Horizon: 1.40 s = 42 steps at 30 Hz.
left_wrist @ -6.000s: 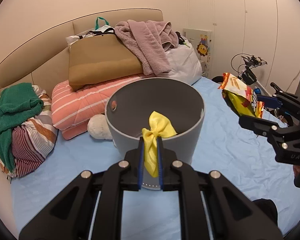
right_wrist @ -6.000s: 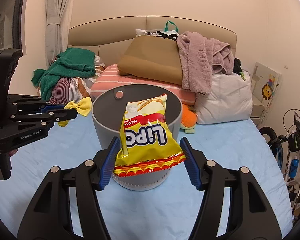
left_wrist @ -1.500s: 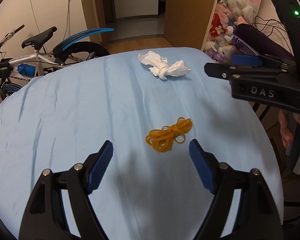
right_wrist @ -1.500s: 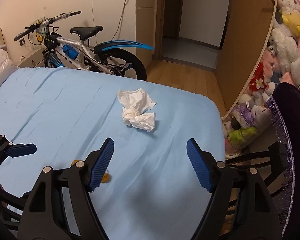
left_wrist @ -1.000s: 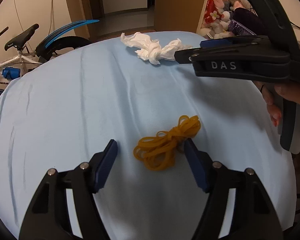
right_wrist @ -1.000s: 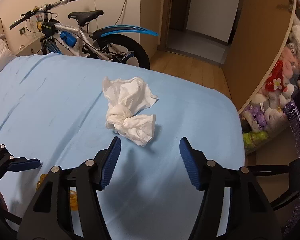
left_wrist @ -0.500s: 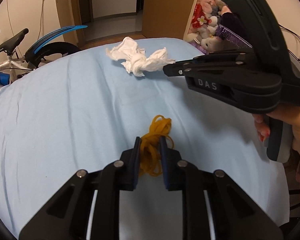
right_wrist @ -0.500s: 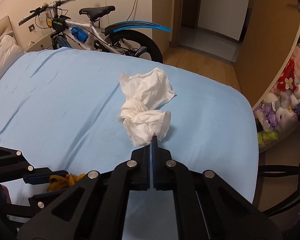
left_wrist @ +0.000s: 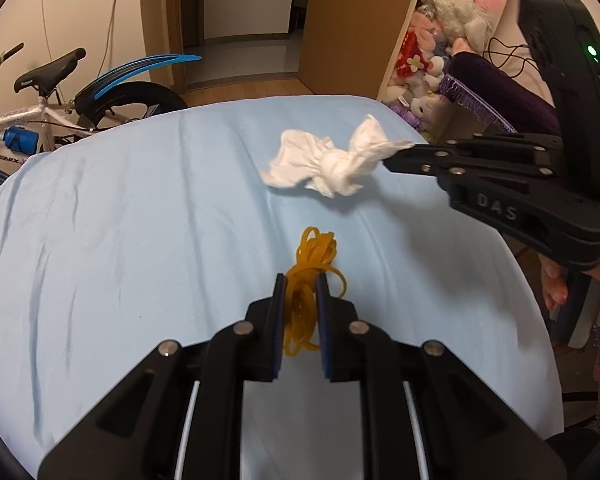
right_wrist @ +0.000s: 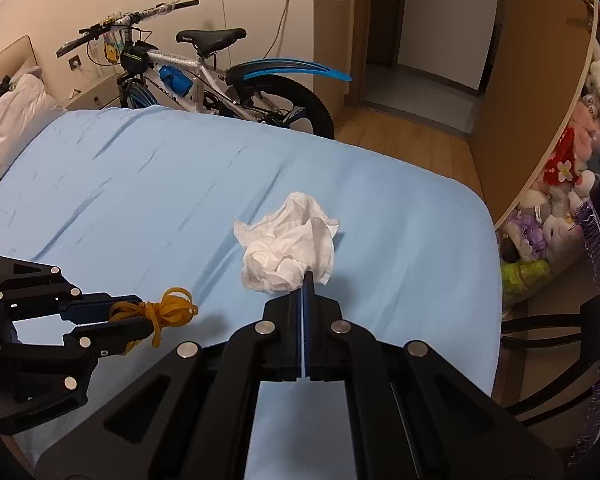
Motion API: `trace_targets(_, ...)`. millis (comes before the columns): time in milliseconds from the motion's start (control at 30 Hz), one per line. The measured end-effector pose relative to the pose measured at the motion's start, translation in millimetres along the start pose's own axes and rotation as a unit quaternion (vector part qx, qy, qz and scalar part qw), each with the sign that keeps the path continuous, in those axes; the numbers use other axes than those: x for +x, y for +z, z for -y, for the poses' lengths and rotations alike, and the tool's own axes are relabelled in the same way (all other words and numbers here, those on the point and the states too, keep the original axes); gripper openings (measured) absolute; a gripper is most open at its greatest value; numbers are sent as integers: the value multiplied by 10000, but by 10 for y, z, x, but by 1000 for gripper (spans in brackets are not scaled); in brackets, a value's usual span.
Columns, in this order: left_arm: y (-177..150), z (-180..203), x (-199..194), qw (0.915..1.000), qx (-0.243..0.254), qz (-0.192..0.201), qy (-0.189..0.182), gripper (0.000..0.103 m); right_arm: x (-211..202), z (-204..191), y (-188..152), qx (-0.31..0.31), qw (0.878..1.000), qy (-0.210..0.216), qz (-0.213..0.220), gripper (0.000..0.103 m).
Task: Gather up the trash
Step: 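Carry the rubber band and tissue to the grey bin and release both inside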
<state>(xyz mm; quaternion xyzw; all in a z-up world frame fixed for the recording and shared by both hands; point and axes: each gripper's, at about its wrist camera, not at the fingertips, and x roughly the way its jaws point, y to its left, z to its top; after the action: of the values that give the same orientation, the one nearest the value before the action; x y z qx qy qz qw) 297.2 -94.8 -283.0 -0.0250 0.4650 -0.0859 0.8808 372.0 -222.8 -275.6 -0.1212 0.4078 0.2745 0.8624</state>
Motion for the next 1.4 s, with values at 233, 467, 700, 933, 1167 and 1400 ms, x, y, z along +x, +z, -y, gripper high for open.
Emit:
trace_targets(233, -50, -145, -272, 9998, -185, 113, 44, 14, -305, -127, 41, -3, 9999, -23, 132, 0)
trace_targets(467, -122, -336, -639, 9990, -344, 240, 163, 14, -665, -359, 59, -67, 9996, 78, 254, 0)
trace_targets(700, -291, -529, -1129, 9970, -523, 410, 384, 14, -1002, -744, 10, -282, 9990, 200, 273, 0)
trace_targets(933, -591, -763, -1711, 9932, -730, 584, 690, 14, -1355, -1264, 35, -609, 9965, 386, 418, 0)
trace_targets(1167, -1009, -1091, -2320, 9863, -1082, 634, 1070, 15, -1673, -1974, 89, -1072, 9902, 673, 599, 0)
trace_targets(1400, -1531, -1609, -2989, 9723, -1574, 727, 1564, 15, -1811, -2769, 137, -1517, 9800, 1095, 684, 0)
